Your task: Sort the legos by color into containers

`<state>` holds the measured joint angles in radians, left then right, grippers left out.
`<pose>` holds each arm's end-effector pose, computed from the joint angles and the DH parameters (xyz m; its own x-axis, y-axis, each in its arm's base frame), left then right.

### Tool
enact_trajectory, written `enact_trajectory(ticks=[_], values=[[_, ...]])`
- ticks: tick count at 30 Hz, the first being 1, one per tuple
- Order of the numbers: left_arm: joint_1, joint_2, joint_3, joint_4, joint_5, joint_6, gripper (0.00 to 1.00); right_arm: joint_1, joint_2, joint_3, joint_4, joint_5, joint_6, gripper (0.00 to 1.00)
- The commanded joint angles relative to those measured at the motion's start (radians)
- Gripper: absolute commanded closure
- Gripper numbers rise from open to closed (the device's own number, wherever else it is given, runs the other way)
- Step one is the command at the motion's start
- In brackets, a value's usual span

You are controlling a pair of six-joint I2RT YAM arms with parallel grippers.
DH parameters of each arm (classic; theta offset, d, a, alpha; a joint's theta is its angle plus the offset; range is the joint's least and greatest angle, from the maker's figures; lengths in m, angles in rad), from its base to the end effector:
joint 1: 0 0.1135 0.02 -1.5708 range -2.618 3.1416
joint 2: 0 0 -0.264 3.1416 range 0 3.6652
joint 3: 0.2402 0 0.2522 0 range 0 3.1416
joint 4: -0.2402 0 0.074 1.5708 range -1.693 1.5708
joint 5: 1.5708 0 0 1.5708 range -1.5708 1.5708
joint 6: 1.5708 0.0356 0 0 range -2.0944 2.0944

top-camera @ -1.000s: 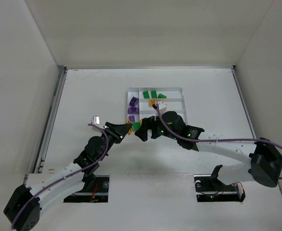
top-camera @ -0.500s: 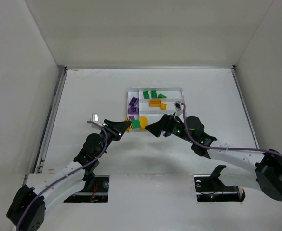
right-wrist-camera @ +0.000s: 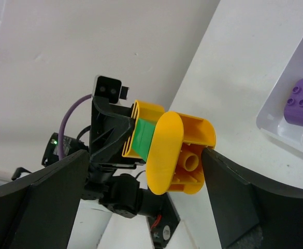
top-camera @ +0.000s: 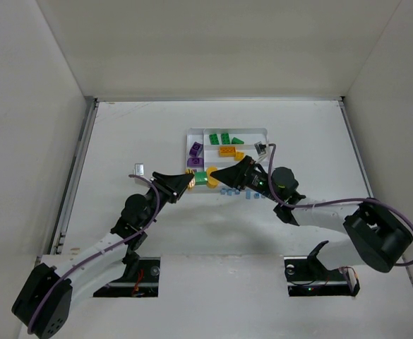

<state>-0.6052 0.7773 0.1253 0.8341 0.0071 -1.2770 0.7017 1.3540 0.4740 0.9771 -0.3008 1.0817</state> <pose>0.1403 -0.0973 0.2176 -0.5069 -0.8132 -0.2860 0.3090 0.1384 -0.9409 0.2017 0.1843 0.2312 -0.7083 0.5053 -0.4930 -0.4608 0.1980 0.8651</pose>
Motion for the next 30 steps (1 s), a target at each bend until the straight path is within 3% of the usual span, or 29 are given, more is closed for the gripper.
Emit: enact_trajectory(ticks=[1, 8, 19, 23, 30], values=[[-0.003, -0.021, 0.033, 0.141, 0.044, -0.024, 0.87, -0.005, 0.034, -0.005, 0.117, -0.014, 0.055, 0.09], [0.002, -0.038, 0.037, 0.14, 0.047, -0.022, 0.87, -0.012, 0.066, -0.029, 0.136, 0.012, 0.066, 0.12], [0.032, -0.042, 0.043, 0.115, 0.067, -0.001, 0.87, -0.09, -0.078, -0.121, 0.155, 0.034, 0.037, 0.1], [0.018, -0.038, 0.045, 0.122, 0.062, -0.007, 0.87, -0.074, -0.02, -0.08, 0.107, 0.034, 0.035, 0.1], [0.0, -0.039, 0.046, 0.128, 0.06, -0.015, 0.87, -0.025, 0.099, -0.017, 0.244, -0.009, 0.087, 0.14]])
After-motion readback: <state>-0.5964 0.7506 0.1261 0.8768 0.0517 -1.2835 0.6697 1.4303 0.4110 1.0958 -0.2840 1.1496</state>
